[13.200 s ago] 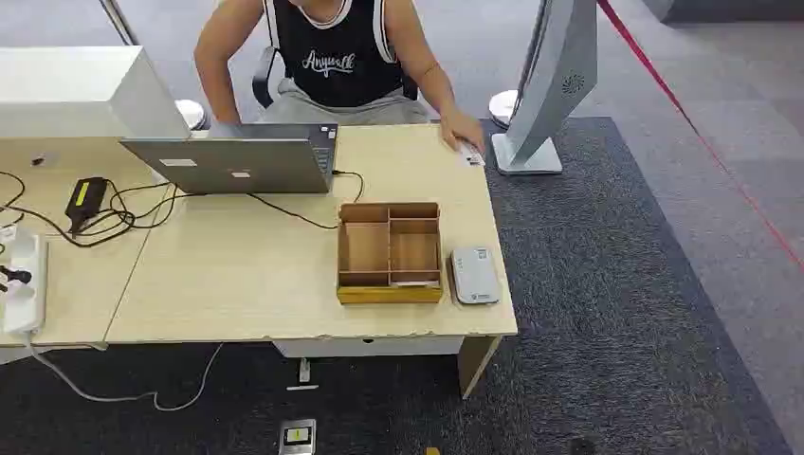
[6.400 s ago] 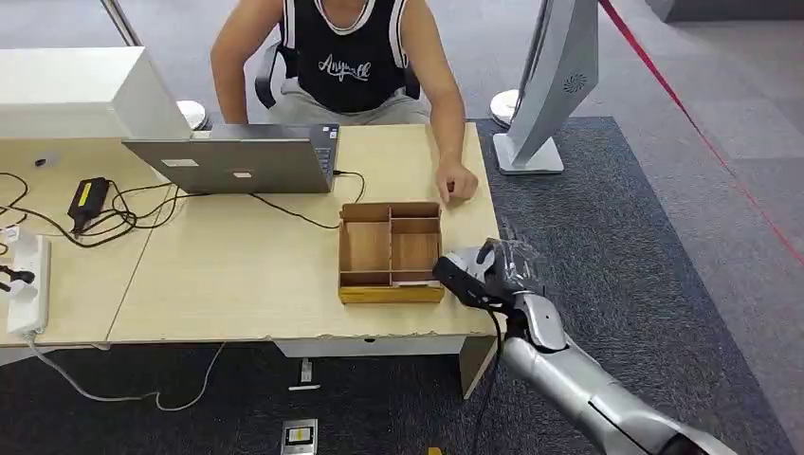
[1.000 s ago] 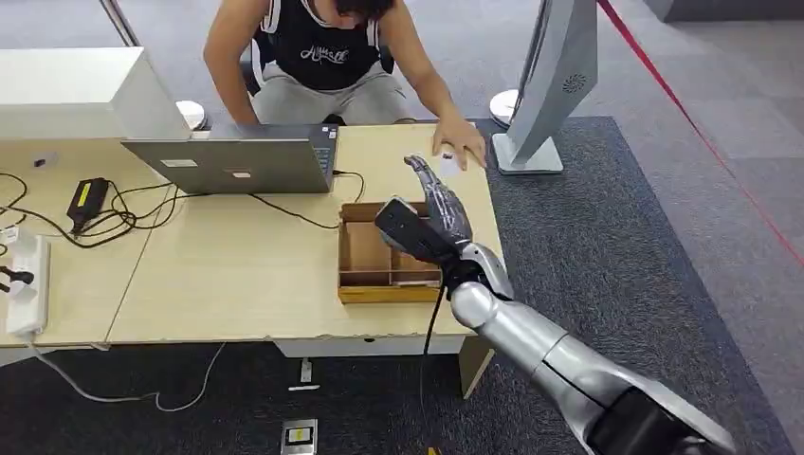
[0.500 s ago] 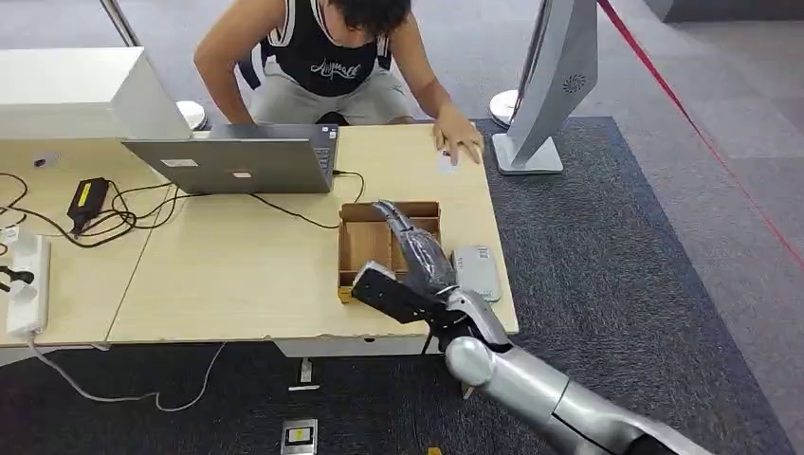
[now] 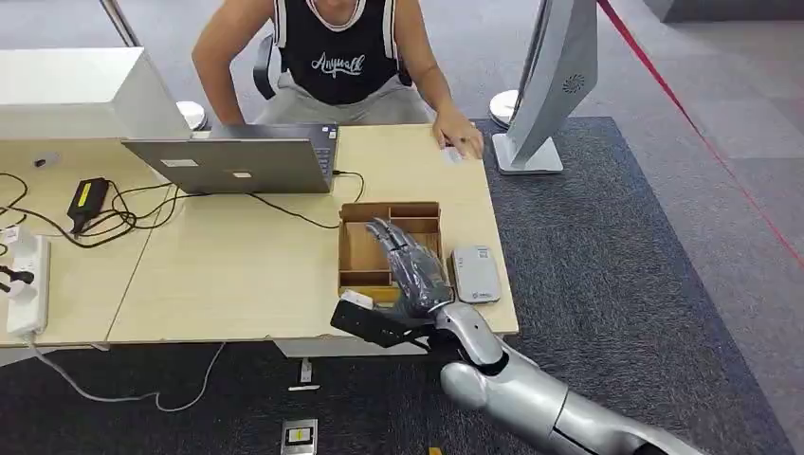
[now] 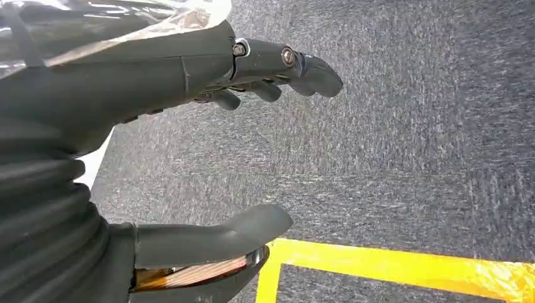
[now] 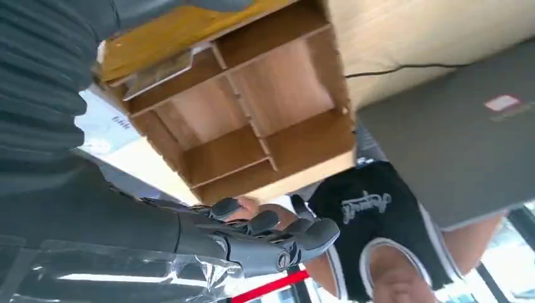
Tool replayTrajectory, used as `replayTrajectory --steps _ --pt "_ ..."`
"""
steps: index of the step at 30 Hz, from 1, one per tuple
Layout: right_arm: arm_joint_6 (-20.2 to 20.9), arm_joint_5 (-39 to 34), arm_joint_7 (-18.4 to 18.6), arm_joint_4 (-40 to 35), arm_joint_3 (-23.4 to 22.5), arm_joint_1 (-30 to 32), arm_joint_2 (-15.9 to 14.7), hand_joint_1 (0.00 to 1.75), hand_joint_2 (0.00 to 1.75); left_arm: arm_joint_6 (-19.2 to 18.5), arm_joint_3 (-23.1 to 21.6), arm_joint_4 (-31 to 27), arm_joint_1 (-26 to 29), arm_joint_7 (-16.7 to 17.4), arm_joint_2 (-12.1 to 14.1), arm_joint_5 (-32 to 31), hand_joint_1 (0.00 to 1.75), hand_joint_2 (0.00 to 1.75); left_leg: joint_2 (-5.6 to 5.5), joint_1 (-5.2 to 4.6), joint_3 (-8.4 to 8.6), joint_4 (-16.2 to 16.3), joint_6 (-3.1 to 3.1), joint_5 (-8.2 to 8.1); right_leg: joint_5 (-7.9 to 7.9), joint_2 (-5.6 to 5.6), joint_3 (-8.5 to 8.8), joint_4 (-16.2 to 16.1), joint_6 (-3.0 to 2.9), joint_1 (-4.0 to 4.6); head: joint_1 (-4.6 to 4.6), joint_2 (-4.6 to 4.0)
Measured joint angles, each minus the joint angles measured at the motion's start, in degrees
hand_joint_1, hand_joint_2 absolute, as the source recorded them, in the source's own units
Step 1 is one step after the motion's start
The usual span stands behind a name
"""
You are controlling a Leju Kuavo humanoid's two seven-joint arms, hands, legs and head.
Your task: Pass the card to the sensor for recognition and then transmit it.
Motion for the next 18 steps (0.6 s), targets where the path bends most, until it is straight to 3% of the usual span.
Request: replayTrajectory --steps 8,18 --pt "2.8 9.4 8.6 1.9 0.8 -0.2 -0.5 0.00 1.75 0.0 0.0 0.0 0.0 -0.3 -0.1 -0.8 0.00 1.75 0.00 0.00 -0.01 0.0 0.00 0.00 0.00 0.00 0.00 0.0 0.00 0.00 0.00 -0.02" --pt "3.2 10.3 9.8 5.9 0.5 -0.1 -1.6 0.00 1.75 0.0 0.0 0.0 0.1 -0.7 -0.1 -1.2 0.00 1.75 0.00 -0.01 0.00 0.0 0.00 0.00 0.00 0.00 0.00 0.0 0.00 0.00 -0.02 0.00"
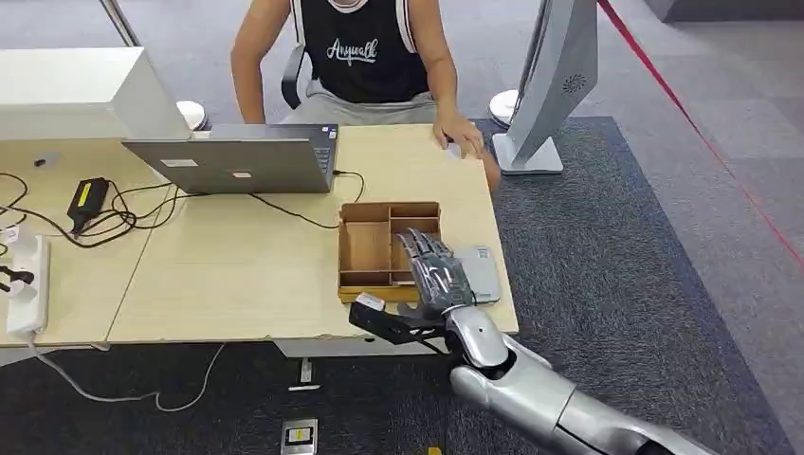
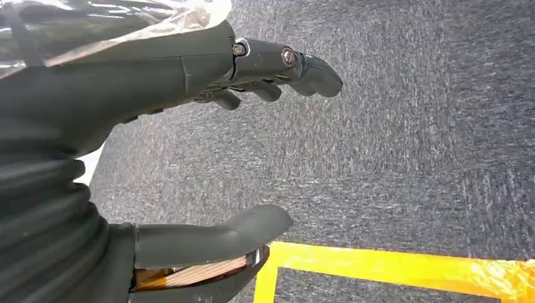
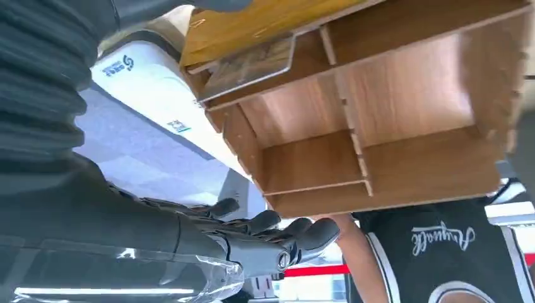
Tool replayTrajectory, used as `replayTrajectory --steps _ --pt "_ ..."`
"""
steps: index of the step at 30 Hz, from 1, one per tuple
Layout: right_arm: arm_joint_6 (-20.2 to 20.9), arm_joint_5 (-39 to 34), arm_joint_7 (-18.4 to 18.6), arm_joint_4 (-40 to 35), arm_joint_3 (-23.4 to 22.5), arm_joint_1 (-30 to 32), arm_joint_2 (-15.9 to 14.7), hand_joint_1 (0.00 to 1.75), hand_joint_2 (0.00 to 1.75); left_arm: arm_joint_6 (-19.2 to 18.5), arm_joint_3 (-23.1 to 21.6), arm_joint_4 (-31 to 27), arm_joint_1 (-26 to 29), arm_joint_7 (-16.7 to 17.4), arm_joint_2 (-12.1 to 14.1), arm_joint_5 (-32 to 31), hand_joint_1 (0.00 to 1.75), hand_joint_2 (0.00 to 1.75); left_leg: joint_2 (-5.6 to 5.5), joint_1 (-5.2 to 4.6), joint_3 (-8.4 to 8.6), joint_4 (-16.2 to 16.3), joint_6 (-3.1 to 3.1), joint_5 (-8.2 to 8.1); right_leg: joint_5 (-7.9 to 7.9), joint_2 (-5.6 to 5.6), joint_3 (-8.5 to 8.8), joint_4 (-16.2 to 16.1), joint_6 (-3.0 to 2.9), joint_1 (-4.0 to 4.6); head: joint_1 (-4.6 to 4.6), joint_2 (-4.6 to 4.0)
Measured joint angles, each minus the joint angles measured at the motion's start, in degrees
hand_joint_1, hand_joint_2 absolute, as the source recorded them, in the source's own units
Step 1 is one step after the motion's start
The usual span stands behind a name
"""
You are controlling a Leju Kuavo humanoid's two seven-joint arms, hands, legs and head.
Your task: Pass the card to the sensor for recognition and then transmit it.
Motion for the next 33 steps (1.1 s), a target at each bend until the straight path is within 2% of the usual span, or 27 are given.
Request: replayTrajectory --steps 20,33 --pt "-0.4 0.4 -0.2 4.6 -1.3 0.0 0.0 0.00 1.75 0.0 0.0 0.0 0.0 -0.3 -0.1 0.2 0.00 1.75 0.00 0.00 0.00 0.0 0.00 0.00 0.00 0.00 0.00 0.0 0.00 0.00 0.00 -0.02" --pt "-0.5 0.4 -1.4 6.5 -1.5 0.0 1.2 0.00 1.75 0.0 0.0 0.0 0.0 0.5 -0.1 0.2 0.00 1.75 0.00 0.00 0.00 0.0 0.00 0.00 0.00 0.00 0.01 0.0 0.00 0.00 0.02 0.00"
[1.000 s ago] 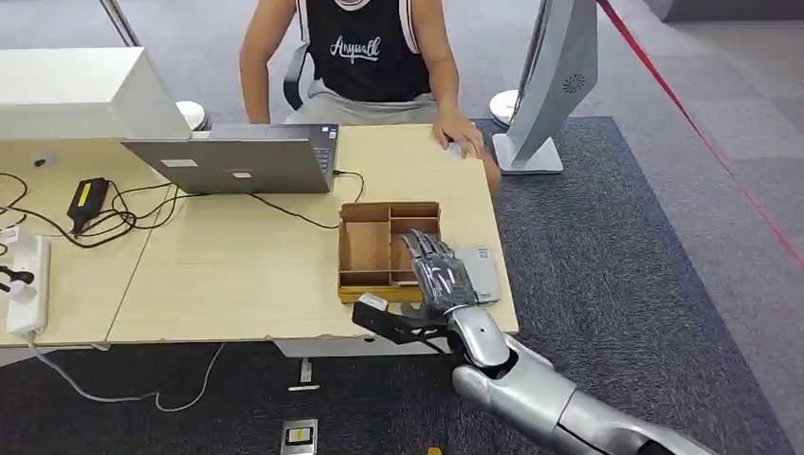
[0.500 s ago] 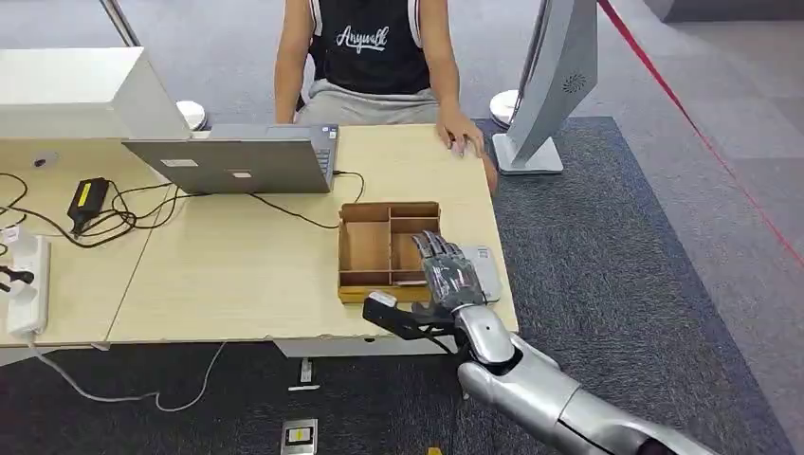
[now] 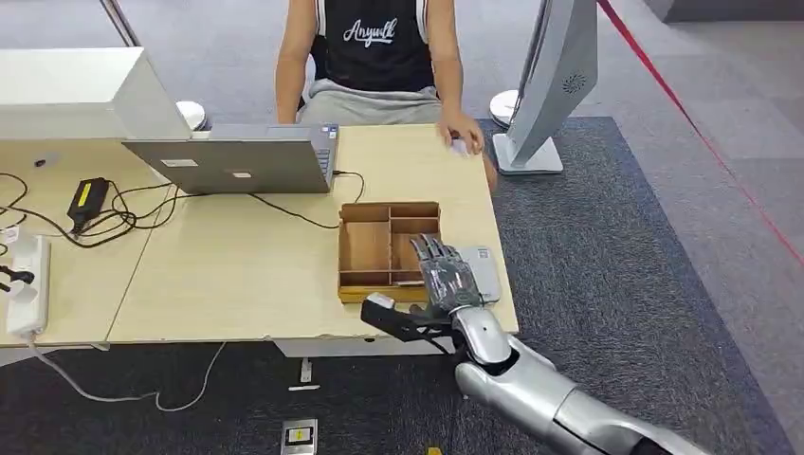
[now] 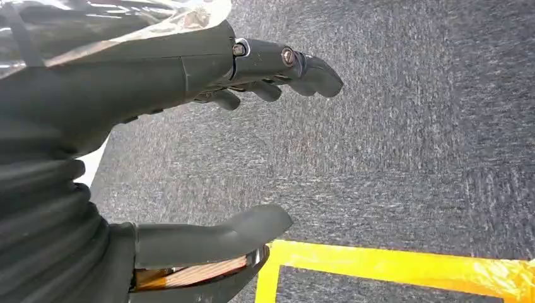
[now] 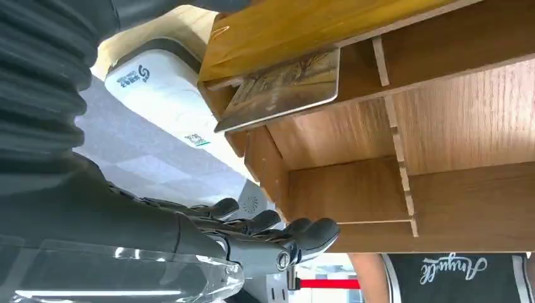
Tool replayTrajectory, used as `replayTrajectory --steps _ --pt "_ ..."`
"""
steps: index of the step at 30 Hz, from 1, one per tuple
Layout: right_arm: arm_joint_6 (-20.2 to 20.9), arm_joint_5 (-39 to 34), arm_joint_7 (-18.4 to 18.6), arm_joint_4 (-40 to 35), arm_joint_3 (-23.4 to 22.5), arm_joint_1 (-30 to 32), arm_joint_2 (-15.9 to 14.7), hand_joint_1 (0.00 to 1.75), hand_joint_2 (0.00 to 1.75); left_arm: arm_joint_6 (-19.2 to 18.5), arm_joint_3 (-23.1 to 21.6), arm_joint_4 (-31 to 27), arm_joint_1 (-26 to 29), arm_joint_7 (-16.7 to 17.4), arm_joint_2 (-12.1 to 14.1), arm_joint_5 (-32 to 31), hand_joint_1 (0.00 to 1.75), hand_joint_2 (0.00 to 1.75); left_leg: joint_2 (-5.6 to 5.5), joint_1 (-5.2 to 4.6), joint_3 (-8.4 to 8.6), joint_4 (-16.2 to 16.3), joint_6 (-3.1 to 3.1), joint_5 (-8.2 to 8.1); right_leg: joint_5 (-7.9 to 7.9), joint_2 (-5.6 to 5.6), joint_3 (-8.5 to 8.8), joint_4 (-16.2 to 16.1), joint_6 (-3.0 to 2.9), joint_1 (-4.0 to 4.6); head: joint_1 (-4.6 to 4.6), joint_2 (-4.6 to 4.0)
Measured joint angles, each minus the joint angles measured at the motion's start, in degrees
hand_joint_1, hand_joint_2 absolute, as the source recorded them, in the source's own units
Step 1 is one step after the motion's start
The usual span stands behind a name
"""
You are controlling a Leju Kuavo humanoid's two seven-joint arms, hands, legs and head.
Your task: Pass the card to the sensor for recognition and then transmit it.
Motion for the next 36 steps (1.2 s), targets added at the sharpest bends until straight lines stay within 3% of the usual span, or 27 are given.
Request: replayTrajectory --steps 12,13,14,15,19,20,21,36 --pt "-0.3 0.1 -0.6 0.8 -0.4 0.0 0.5 0.00 1.75 0.0 0.0 0.0 0.0 -0.2 -0.1 -0.4 0.00 1.75 0.00 0.00 0.00 0.0 0.00 0.00 0.00 0.00 0.00 0.0 0.00 0.00 0.00 0.00" --pt "-0.4 0.1 -0.6 0.8 -0.4 0.0 0.5 0.10 1.75 0.0 0.0 0.0 0.0 -0.2 -0.1 -0.5 0.00 1.75 0.00 0.00 0.00 0.0 0.00 0.00 0.00 0.00 0.00 0.0 0.00 0.00 0.00 -0.02" --pt "-0.4 0.1 -0.6 0.8 -0.5 0.0 0.5 0.47 1.75 0.0 0.0 0.0 0.0 -0.2 -0.1 -0.6 0.00 1.75 0.00 0.00 0.00 0.0 0.00 0.00 0.00 0.00 0.00 0.0 0.00 0.00 -0.02 0.00" --pt "-0.4 0.1 -0.7 0.8 -0.5 0.0 0.5 1.29 1.75 0.0 0.0 0.0 0.0 -0.2 -0.1 -0.7 0.00 1.75 0.00 0.00 0.00 0.0 0.00 0.00 0.00 0.00 0.00 0.0 0.00 0.00 0.00 -0.02" --pt "-0.3 0.1 -0.7 0.8 -0.7 0.1 0.4 1.29 1.75 0.0 0.0 0.0 0.0 -0.3 -0.1 -1.2 0.00 1.75 0.00 0.00 0.01 0.0 0.00 0.00 0.00 0.00 0.00 0.0 0.00 0.00 0.00 0.00" --pt "-0.3 0.1 -0.7 0.8 -0.8 0.1 0.4 1.66 1.75 0.0 0.1 0.0 0.0 -0.4 -0.2 -1.4 0.00 1.75 0.00 0.00 0.01 0.0 0.00 0.00 0.00 0.00 0.00 0.0 0.00 0.00 0.00 0.00" --pt "-0.3 0.1 -0.7 0.8 -0.8 0.1 0.4 1.75 1.75 0.0 0.1 0.0 0.0 -0.5 -0.2 -1.6 0.00 1.75 0.00 0.00 0.00 0.0 0.00 0.00 0.00 0.00 0.00 0.0 0.00 0.00 0.00 -0.02" --pt "-0.3 -0.2 -0.9 1.2 -2.1 0.7 0.4 1.68 1.75 0.0 1.0 0.4 0.0 -0.3 -0.4 -3.3 0.00 1.75 0.00 0.00 0.01 0.0 0.00 0.00 0.00 0.00 0.00 0.0 0.00 0.00 0.00 0.00"
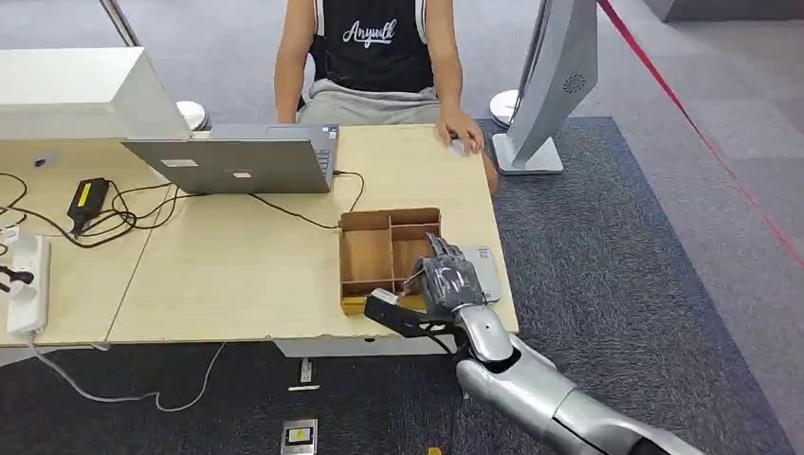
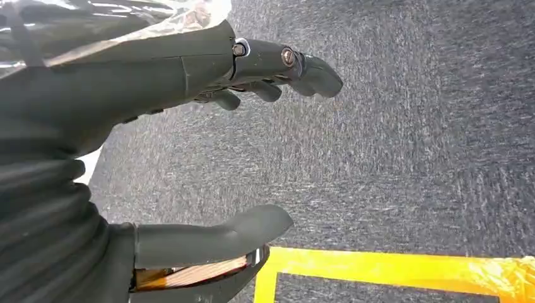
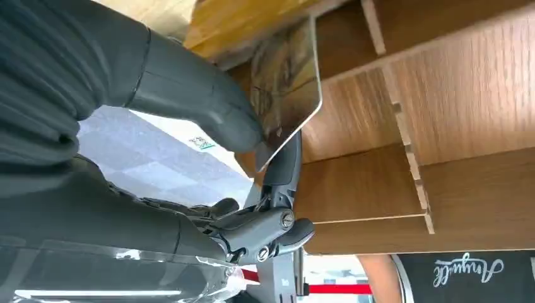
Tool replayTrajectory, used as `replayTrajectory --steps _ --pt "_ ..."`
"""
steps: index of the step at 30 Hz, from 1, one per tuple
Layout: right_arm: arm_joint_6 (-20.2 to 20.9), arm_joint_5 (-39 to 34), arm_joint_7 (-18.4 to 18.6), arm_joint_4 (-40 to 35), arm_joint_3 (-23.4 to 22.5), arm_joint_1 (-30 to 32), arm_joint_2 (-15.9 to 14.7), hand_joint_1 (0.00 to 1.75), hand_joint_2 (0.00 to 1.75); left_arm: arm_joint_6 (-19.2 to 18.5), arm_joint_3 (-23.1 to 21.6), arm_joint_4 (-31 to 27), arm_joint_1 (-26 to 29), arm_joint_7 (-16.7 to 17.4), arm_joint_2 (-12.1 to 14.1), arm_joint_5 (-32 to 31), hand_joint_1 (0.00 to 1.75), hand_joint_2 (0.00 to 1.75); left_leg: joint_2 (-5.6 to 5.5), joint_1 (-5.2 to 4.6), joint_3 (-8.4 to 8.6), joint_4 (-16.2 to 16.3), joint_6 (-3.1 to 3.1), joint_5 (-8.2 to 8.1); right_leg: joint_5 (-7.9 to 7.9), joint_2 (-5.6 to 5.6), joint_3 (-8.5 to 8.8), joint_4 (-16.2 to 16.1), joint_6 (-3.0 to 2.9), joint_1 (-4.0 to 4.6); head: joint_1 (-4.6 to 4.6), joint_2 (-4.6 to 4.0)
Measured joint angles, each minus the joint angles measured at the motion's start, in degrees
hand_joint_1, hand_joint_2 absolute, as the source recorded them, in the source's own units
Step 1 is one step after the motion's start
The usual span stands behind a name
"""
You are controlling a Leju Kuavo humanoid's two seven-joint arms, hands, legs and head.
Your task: Pass the card to the sensor for recognition and then transmit it.
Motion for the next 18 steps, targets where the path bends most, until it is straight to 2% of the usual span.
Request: replayTrajectory --steps 10,18 --pt "0.0 -0.5 -1.0 0.0 -0.6 0.5 0.1 1.66 1.75 0.0 1.5 0.1 0.0 -0.6 0.0 -1.9 0.00 1.75 0.00 0.00 0.01 0.0 0.00 0.00 0.00 0.00 0.00 0.0 0.00 0.00 0.00 -0.02" --pt "0.1 -0.5 -1.0 -0.1 -0.9 1.0 0.3 1.73 1.75 0.0 3.0 0.2 0.0 -0.7 0.0 -3.3 0.00 1.75 0.00 0.00 0.03 0.0 0.00 0.00 0.00 0.00 0.02 0.0 0.00 0.00 0.00 -0.02"
